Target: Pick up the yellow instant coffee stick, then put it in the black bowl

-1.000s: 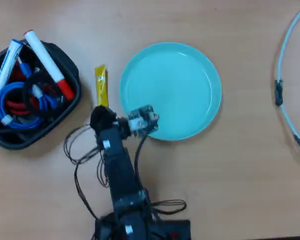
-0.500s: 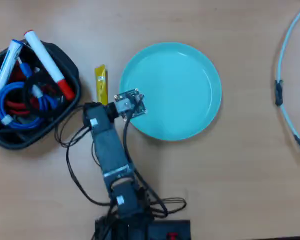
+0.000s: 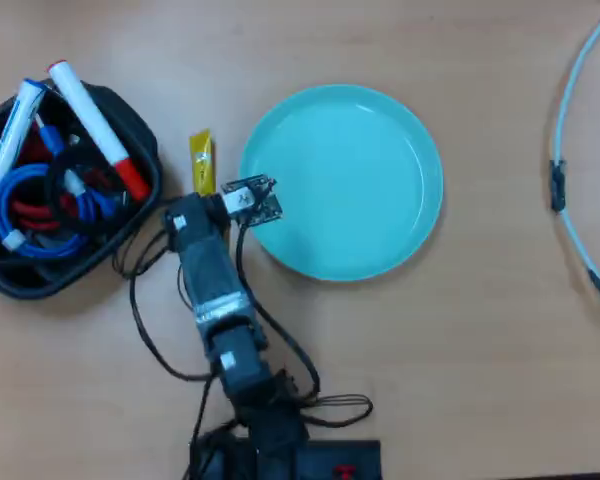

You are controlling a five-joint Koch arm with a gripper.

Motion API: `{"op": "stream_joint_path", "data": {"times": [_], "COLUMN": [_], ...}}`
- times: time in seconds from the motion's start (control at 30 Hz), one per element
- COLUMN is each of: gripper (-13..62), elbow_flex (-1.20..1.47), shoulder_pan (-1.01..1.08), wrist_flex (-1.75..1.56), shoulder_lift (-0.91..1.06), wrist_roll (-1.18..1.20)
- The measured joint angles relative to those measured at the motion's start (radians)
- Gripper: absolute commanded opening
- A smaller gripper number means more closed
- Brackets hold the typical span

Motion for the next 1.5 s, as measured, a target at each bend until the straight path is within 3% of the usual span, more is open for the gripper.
{"op": "stream_joint_path", "data": {"times": [0.87,0.97,1.2,1.5], "gripper": [28.2,22.1,-8.9,-6.9], "elbow_flex": [-0.129,-0.129,-0.132,-0.132], "shoulder_pan": [0.003,0.002,-0.011,-0.025], "wrist_flex": [-0.028,-0.028,-0.028,-0.025], "shoulder_lift": [-0.222,-0.222,-0.233,-0.241], "wrist_roll": [-0.002,-0.002,-0.003,0.081]}}
